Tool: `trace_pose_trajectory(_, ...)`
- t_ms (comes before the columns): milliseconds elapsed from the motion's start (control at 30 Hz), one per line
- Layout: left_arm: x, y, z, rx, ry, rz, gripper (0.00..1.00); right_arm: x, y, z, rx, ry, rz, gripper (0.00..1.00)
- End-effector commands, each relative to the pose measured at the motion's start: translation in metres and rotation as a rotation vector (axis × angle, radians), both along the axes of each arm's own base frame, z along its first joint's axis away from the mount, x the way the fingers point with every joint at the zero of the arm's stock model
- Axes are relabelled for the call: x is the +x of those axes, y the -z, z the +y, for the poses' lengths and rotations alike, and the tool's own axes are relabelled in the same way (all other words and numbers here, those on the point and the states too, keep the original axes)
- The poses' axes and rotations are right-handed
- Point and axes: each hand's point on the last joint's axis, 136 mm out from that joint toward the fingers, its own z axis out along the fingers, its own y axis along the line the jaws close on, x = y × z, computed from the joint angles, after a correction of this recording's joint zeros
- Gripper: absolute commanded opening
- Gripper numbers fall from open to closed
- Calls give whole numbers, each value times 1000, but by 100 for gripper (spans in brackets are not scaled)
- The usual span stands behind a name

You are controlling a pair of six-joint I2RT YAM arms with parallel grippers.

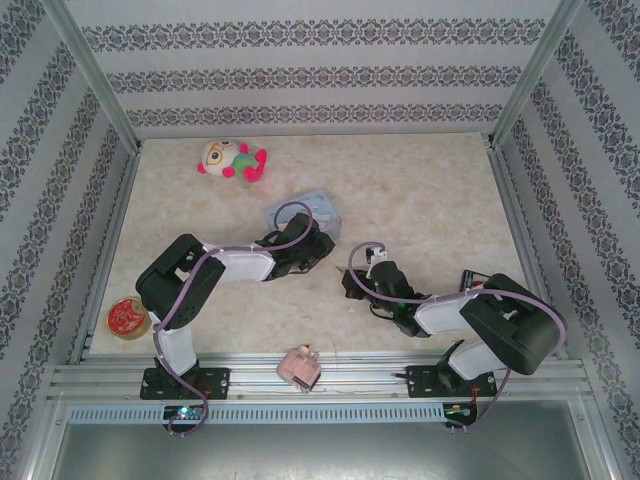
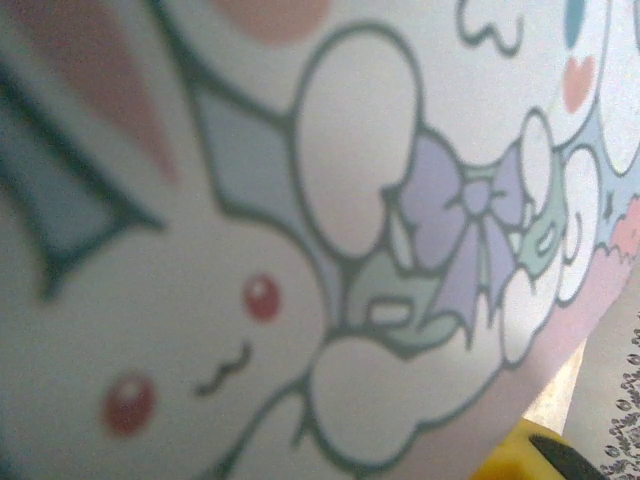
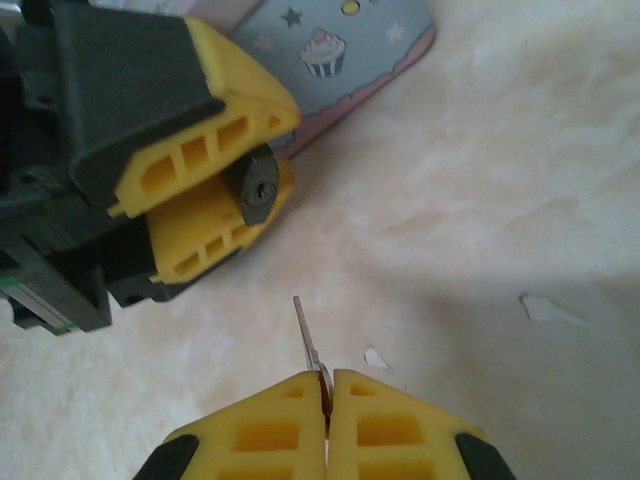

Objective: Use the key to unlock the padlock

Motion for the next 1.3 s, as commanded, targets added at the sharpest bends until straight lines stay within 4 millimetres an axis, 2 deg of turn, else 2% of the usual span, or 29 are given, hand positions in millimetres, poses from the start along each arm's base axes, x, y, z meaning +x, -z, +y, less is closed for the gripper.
trace_pose_trajectory(0, -17, 21, -4, -89, -5, 141, 0, 11, -20, -1, 8, 36, -102, 0)
trace_pose_trajectory(400, -21, 21, -7, -142, -15, 170, 0, 25, -34, 0, -7, 67, -167, 0)
trace_pose_trajectory(900, -24, 29, -8, -142, -11, 195, 0, 37, -34, 16, 49, 60, -182, 0)
trace_pose_trajectory(1267, -25, 31, -8, -146, -9, 202, 0, 42, -26, 16, 58, 78, -174, 0)
